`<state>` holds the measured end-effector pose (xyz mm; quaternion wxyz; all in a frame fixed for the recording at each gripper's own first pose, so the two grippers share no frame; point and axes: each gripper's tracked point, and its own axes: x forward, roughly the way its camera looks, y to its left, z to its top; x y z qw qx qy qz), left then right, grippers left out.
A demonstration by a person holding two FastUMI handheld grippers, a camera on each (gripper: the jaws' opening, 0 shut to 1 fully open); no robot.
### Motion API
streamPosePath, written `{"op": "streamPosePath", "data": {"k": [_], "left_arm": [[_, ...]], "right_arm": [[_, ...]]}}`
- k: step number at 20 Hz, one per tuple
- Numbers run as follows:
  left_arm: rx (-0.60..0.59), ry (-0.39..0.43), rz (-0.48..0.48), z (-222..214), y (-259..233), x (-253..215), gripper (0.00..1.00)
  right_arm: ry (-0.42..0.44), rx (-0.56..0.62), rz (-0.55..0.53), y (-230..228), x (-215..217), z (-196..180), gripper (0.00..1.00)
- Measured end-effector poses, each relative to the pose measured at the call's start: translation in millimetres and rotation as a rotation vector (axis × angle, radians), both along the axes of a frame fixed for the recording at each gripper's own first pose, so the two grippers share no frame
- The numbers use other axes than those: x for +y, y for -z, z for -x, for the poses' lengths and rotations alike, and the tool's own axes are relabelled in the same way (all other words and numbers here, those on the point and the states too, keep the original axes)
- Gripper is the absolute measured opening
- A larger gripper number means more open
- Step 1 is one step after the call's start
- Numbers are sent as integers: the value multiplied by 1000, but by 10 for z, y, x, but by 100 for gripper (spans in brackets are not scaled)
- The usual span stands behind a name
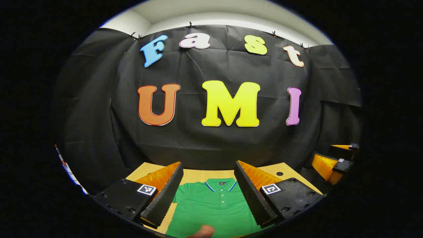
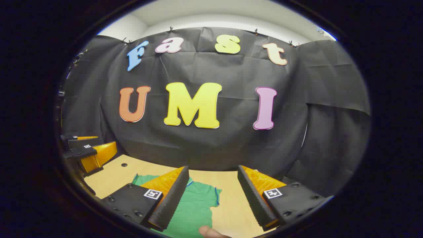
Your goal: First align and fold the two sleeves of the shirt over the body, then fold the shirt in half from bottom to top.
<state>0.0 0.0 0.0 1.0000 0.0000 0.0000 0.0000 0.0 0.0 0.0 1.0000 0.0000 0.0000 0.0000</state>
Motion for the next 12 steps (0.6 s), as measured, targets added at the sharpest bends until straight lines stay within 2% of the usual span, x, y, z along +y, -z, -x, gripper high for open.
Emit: {"op": "streamPosePath", "data": {"k": [1,2,3,11,12], "left_arm": [[-8,-5,-2,-4,-1,4,100],[-13,-8,2,-12,-4,-2,100],[-15,-12,7,-30,12,-9,100],[-14,2,18,30,66,-112,100],[-13,4,19,29,86,-119,100]], "right_arm": [[3,-4,3,2,-22,-10,93],[11,-6,2,23,-63,-34,95],[13,-3,-3,48,-83,-44,93],[25,9,-10,142,-181,-24,93],[23,12,-9,164,-183,-11,95]]}}
